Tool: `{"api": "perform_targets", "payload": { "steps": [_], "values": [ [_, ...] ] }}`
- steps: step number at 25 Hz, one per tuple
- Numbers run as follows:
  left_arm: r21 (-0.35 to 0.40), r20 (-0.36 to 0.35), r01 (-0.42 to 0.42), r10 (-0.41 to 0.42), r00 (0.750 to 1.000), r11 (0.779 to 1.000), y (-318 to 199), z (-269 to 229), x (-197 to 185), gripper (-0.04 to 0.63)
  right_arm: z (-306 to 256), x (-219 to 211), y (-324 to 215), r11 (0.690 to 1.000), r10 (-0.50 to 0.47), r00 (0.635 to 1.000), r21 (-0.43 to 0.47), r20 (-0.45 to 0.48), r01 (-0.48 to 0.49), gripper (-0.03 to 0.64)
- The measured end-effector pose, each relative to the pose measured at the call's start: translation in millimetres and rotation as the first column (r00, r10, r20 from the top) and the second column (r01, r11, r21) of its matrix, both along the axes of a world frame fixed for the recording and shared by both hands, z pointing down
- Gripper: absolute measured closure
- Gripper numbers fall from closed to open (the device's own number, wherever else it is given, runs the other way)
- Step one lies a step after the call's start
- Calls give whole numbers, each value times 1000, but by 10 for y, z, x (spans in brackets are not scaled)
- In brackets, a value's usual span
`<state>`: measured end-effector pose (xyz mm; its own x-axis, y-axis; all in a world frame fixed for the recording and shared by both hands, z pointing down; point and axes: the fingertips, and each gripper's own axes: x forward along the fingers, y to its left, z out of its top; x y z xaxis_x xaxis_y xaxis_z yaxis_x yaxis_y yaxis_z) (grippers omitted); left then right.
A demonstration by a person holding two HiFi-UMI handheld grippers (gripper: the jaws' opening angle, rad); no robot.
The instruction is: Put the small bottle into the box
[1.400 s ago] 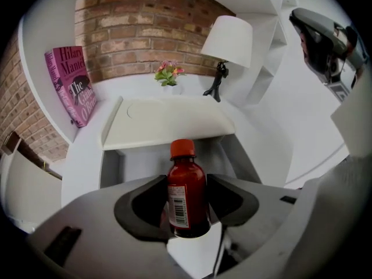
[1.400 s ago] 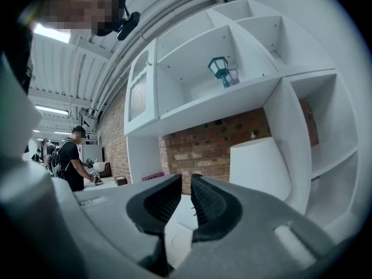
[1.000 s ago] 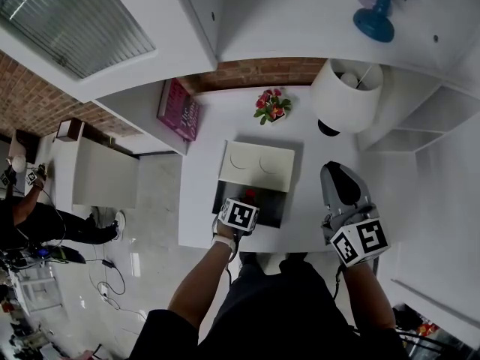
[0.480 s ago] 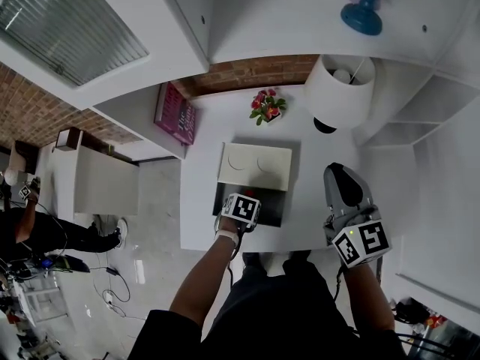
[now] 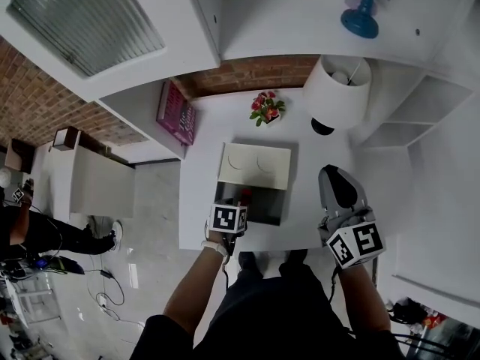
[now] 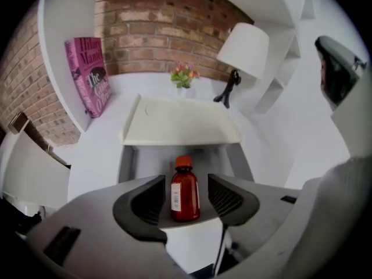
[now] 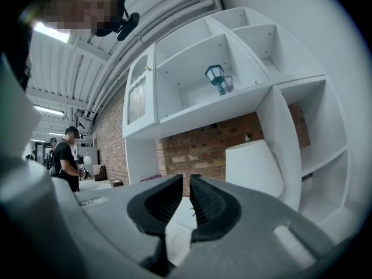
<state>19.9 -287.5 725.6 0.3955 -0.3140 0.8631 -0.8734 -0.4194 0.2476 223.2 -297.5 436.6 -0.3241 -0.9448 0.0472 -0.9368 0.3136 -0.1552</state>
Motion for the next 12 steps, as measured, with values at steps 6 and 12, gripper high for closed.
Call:
{"api": "perform_targets", "payload": {
  "steps": [6,12],
  "values": [
    [210,-164,109,-75,984,972,-212,-951,-274,368,-144,-242,-4,999,-31,999,28,-15,31,581],
    [523,-258,158,-21,966,837,-453,-2165,-527,368,-341,-509,-42,996,-58,997,65,-56,62,594]
  ]
}}
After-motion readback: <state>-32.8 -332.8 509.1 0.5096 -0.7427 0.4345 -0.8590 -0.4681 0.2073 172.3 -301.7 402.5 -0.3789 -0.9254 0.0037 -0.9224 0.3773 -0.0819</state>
